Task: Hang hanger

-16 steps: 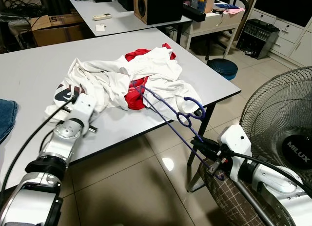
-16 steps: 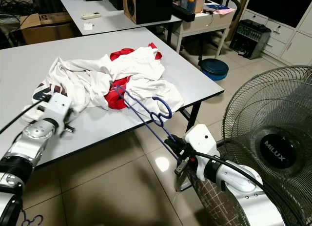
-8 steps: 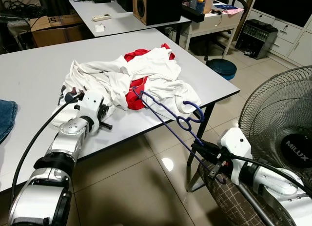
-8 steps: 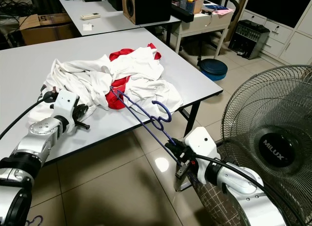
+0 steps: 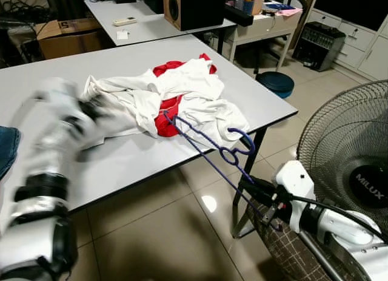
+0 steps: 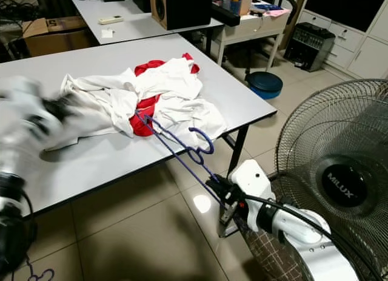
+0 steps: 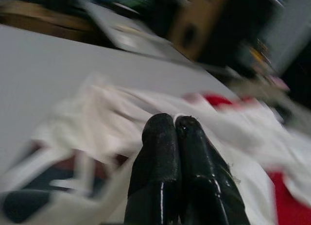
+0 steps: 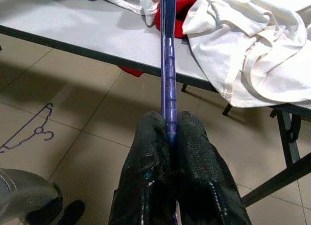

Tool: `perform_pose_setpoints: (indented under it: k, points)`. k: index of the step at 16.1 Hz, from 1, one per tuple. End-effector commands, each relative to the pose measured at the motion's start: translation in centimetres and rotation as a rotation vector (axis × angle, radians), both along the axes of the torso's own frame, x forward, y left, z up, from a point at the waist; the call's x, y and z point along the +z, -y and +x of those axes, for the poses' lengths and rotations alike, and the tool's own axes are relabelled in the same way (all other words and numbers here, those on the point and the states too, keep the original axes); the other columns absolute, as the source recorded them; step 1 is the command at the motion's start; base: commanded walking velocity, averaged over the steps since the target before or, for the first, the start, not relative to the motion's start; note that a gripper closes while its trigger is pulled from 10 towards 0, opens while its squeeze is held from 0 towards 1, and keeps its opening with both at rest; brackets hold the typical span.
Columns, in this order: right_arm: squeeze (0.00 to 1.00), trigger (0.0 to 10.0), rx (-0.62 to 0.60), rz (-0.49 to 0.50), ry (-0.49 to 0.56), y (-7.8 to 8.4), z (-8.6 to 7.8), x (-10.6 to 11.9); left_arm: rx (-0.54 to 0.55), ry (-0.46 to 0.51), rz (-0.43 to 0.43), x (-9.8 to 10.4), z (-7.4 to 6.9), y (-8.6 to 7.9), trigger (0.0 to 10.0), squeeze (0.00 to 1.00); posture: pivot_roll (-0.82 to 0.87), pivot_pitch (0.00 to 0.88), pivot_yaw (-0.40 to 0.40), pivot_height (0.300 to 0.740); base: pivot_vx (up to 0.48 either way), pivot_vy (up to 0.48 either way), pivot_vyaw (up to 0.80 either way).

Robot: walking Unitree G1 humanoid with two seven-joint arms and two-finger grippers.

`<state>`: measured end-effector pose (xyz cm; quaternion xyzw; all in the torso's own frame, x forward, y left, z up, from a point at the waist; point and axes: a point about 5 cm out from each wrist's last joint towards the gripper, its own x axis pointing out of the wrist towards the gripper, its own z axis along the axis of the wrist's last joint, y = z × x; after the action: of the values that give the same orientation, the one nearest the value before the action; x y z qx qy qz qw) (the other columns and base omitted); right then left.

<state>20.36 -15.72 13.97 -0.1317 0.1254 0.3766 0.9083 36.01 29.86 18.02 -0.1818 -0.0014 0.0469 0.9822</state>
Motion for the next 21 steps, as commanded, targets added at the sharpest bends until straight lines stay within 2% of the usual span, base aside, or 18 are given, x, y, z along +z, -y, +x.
perform_pose_setpoints:
  k: [1, 2, 4, 5, 6, 7, 8, 9, 10, 11, 12, 14, 15, 16, 17, 18, 19, 21]
  points:
    - [0.0, 10.0, -0.002, -0.001, 0.012, 0.2, -0.1, 0.3, 0.193, -0.031, -0.125, 0.0, -1.1, -3.2, 0.0, 0.0, -0.11, 0.0, 0.018, 0.74, 0.0, 0.0, 0.0]
    - [0.0, 10.0, -0.001, -0.001, 0.01, 0.1, -0.1, 0.3, 0.269, -0.057, -0.158, -0.4, -1.7, -4.4, 0.0, 0.0, -0.11, 0.0, 0.018, 0.74, 0.0, 0.0, 0.0]
    - [0.0, 10.0, 0.01, 0.003, 0.005, -0.1, -0.1, 0.1, 0.348, -0.189, -0.124, -2.6, -3.7, -6.1, 0.0, 0.0, -0.1, 0.0, 0.015, 0.74, 0.0, 0.0, 0.0]
    - [0.0, 10.0, 0.01, 0.003, 0.009, 0.0, 0.0, 0.2, 0.449, -0.2, -0.092, -3.2, -4.9, -7.3, 0.0, 0.0, -0.1, 0.0, 0.014, 0.74, 0.0, 0.0, 0.0]
    - [0.0, 10.0, 0.008, 0.002, 0.011, 0.1, 0.1, 0.3, 0.535, -0.186, -0.096, -3.1, -5.6, -8.2, 0.0, 0.0, -0.1, 0.0, 0.011, 0.74, 0.0, 0.0, 0.0]
    - [0.0, 10.0, 0.007, 0.001, 0.012, 0.1, 0.1, 0.3, 0.575, -0.172, -0.102, -2.9, -5.9, -8.7, 0.0, 0.0, -0.09, 0.0, 0.007, 0.74, 0.0, 0.0, 0.0]
    - [0.0, 10.0, 0.008, 0.001, 0.012, 0.1, 0.1, 0.2, 0.593, -0.167, -0.085, -2.7, -6.1, -9.0, 0.0, 0.0, -0.09, 0.0, 0.007, 0.74, 0.0, 0.0, 0.0]
    - [0.0, 10.0, 0.015, 0.001, 0.012, 0.0, 0.2, 0.2, 0.643, -0.138, -0.058, -1.8, -6.3, -9.6, 0.0, 0.0, -0.09, 0.0, 0.008, 0.74, 0.0, 0.0, 0.0]
    - [0.0, 10.0, 0.016, 0.002, 0.013, -0.1, 0.2, 0.2, 0.644, -0.106, -0.033, -1.1, -6.2, -9.7, 0.0, 0.0, -0.09, 0.0, 0.009, 0.74, 0.0, 0.0, 0.0]
    - [0.0, 10.0, 0.015, 0.006, 0.015, -0.1, 0.2, 0.2, 0.612, -0.03, 0.01, 0.3, -5.8, -9.5, 0.0, 0.0, -0.09, 0.0, 0.01, 0.74, 0.0, 0.0, 0.0]
    - [0.0, 10.0, 0.016, 0.007, 0.014, -0.1, 0.3, 0.2, 0.566, 0.003, 0.021, 1.0, -5.3, -9.1, 0.0, 0.0, -0.09, 0.0, 0.012, 0.74, 0.0, 0.0, 0.0]
    - [0.0, 10.0, 0.018, 0.011, 0.012, -0.2, 0.3, 0.2, 0.545, 0.007, 0.04, 2.2, -4.4, -9.0, 0.0, 0.0, -0.08, 0.0, 0.014, 0.74, 0.0, 0.0, 0.0]
    - [0.0, 10.0, 0.019, 0.013, 0.012, -0.4, 0.3, 0.1, 0.596, -0.09, 0.072, 1.8, -4.4, -9.7, 0.6, 0.0, -0.08, 0.0, 0.019, 0.74, 0.0, 0.0, 0.0]
    - [0.0, 10.0, 0.019, 0.015, 0.013, -0.4, 0.3, 0.1, 0.608, -0.151, 0.103, 1.3, -4.5, -9.9, 3.0, 0.0, -0.08, 0.0, 0.022, 0.74, 0.0, 0.0, 0.0]
    - [0.0, 10.0, 0.017, 0.019, 0.016, -0.5, 0.4, 0.2, 0.578, -0.26, 0.174, 0.1, -4.8, -10.2, 10.0, 0.0, -0.08, 0.0, 0.033, 0.74, 0.0, 0.0, 0.0]
    - [0.0, 10.0, 0.011, 0.021, 0.017, -0.5, 0.3, 0.2, 0.552, -0.318, 0.22, -0.6, -5.1, -10.4, 10.0, 1.0, -0.08, 0.0, 0.038, 0.74, 0.0, 0.0, 0.0]
    - [0.0, 10.0, 0.007, 0.022, 0.017, -0.4, 0.3, 0.2, 0.545, -0.345, 0.252, -0.7, -5.3, -10.7, 10.0, 1.0, -0.08, 0.0, 0.043, 0.74, 0.0, 0.0, 0.0]
    - [0.0, 10.0, -0.002, 0.021, 0.013, -0.3, 0.0, 0.1, 0.456, -0.417, 0.459, -0.2, -5.6, -11.2, 10.0, 1.0, -0.08, 0.0, 0.046, 0.74, 0.0, 0.0, 0.0]
